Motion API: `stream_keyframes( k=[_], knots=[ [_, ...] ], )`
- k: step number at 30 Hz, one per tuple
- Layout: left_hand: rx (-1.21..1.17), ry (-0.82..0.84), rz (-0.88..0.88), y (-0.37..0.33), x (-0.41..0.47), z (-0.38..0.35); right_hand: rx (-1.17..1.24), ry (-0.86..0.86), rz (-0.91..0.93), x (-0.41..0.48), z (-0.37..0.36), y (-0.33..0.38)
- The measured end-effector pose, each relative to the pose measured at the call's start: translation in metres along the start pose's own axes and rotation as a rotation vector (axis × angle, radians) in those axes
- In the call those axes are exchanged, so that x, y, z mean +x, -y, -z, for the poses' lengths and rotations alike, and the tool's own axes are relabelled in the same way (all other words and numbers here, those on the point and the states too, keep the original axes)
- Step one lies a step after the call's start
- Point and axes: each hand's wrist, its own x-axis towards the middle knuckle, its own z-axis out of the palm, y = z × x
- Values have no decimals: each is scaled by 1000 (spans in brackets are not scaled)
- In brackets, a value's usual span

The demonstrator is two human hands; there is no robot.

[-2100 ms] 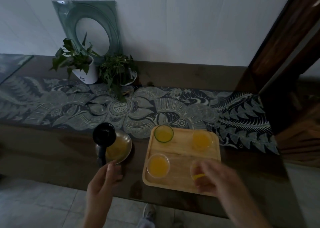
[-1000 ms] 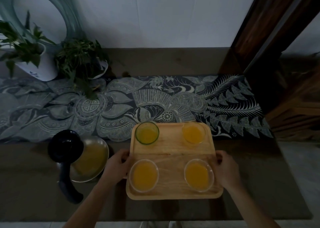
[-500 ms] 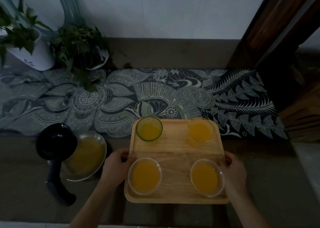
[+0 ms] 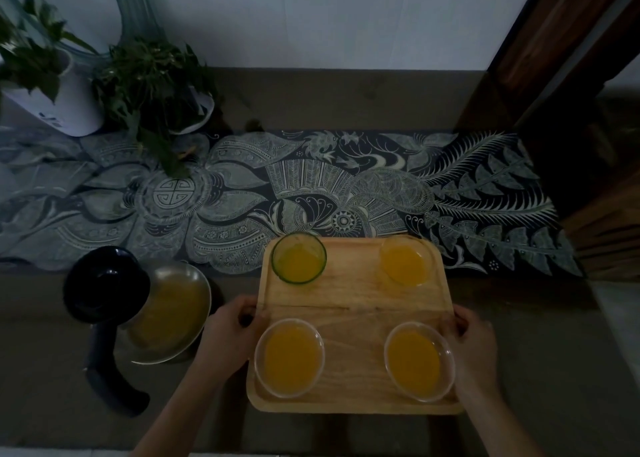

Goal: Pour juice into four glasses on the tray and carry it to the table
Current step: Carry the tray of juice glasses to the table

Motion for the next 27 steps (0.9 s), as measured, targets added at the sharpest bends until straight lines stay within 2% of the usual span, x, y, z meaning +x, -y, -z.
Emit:
stream_keyframes(
  k=[15,27],
  knots=[
    [-39,-14,13,2,-10,5,39,38,1,-5,7,5],
    [-51,-26,-2,-24,-18,14,80,54,32,-4,25,20]
  ],
)
